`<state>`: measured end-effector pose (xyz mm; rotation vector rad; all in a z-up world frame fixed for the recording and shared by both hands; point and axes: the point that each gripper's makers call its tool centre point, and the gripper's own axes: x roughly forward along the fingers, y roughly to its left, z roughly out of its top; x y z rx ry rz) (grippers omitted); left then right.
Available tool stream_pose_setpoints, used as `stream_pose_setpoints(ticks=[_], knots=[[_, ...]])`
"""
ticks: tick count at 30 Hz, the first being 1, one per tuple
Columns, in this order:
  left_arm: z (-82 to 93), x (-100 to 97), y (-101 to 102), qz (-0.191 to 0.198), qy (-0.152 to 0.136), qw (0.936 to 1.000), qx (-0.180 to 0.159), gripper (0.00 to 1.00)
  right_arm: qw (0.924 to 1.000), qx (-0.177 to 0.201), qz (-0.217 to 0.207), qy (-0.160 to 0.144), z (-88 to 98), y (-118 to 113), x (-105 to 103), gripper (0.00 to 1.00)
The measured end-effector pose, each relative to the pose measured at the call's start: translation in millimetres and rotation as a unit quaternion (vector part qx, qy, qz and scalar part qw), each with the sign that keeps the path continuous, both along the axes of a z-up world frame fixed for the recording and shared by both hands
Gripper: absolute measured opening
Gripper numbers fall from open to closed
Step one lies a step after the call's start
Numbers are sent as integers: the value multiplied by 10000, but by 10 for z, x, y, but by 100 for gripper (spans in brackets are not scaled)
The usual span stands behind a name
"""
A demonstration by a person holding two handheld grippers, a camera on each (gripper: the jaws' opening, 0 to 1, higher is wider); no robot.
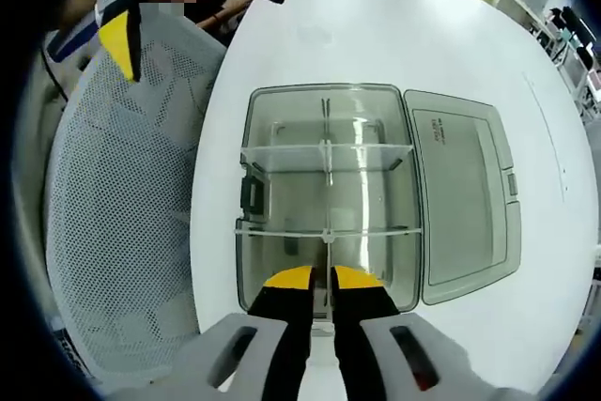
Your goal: Insert the divider into the dual guide fixture by aligning both edges with the guide slots and pushing it downward to the bottom, including one-sided entry, uneven engagement, binding, and posture correction.
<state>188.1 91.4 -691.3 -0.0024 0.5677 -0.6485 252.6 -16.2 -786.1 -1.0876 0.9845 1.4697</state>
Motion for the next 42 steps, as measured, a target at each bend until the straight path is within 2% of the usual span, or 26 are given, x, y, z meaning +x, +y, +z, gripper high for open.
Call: stream_pose_setpoints(ticks=[1, 2, 8, 19, 26, 34, 42], knots=[[-3, -8, 29, 14, 0, 10000, 15, 55, 9998, 158, -85, 98, 26, 38, -24, 4], [-6, -13, 50, 26, 2, 10000, 20, 55, 9998, 146, -108, 124, 43, 29, -30, 6], [-7, -46, 237, 117, 3, 9999, 51, 55, 9991, 400, -170, -5, 131, 51, -4, 10], [-21, -175, 586, 263, -74, 9996, 120, 56, 9957, 825, -420, -18, 240, 16, -64, 19], [-150, -283, 776, 246, 40, 9993, 262, 56, 9899, 1257, -657, 17, 370, 64, -122, 24], [-209, -267, 849, 234, 86, 9992, 301, 56, 9809, 1770, -805, -1, 539, 128, -193, 34], [-280, -208, 888, 146, 133, 9990, 411, 56, 9743, 2045, -943, -37, 632, 132, -241, 41]])
